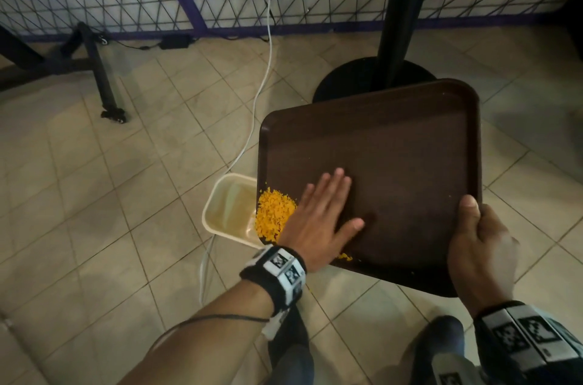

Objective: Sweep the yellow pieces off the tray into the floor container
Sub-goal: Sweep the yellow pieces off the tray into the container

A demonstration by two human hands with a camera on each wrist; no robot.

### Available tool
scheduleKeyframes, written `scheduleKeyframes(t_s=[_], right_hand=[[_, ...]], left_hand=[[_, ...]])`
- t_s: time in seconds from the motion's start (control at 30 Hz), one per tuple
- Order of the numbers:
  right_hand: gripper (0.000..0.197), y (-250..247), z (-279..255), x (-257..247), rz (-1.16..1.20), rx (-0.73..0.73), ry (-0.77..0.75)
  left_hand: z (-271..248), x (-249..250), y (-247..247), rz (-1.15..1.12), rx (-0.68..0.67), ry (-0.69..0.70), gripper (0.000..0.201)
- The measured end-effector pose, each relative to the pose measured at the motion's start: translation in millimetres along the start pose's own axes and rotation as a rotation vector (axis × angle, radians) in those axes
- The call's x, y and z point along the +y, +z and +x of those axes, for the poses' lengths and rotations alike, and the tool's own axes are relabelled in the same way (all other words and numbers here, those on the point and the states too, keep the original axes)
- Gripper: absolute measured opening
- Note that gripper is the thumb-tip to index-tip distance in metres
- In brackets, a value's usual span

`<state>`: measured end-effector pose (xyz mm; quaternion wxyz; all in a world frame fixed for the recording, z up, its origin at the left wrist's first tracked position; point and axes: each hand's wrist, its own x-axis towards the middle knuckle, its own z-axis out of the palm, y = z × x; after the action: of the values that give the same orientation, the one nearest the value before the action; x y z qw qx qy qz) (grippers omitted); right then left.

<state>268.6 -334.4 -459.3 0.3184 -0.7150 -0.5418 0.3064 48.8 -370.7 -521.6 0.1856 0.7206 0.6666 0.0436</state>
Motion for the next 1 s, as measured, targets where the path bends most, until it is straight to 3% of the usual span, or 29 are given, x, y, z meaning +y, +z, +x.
scheduleKeyframes(t_s=[0.1,0.23,0.33,0.43,0.53,0.87,1.0], right_hand=[[0.047,0,0,-1,0.012,-0.006,0.006],[0.048,-1,0,0,0.01,0.0,0.009],[0.047,-1,-1,-1,0.016,0.001,0.008],[0.046,0,-2,0,0.001,0.012,-0.007],[0.045,0,-4,-2,0.002,0.019,-0.014],[0.047,1,-6,-8,0.027,0.004,0.008],[0.047,1,-6,-11,0.027,0.007,-0.01]], left_hand=[[-11,-3,18,0.093,-0.095,0.039,0.074],[-36,-53,29,0.084,-0.167,-0.138,0.075],[-36,-84,15,0.09,-0.14,-0.211,0.072],[-9,-104,-9,0.018,-0.009,-0.29,0.066],[10,-115,-24,-0.02,-0.079,-0.356,0.067],[-50,-107,20,-0.095,-0.214,-0.318,0.066],[-39,-115,6,-0.152,-0.042,-0.33,0.06]])
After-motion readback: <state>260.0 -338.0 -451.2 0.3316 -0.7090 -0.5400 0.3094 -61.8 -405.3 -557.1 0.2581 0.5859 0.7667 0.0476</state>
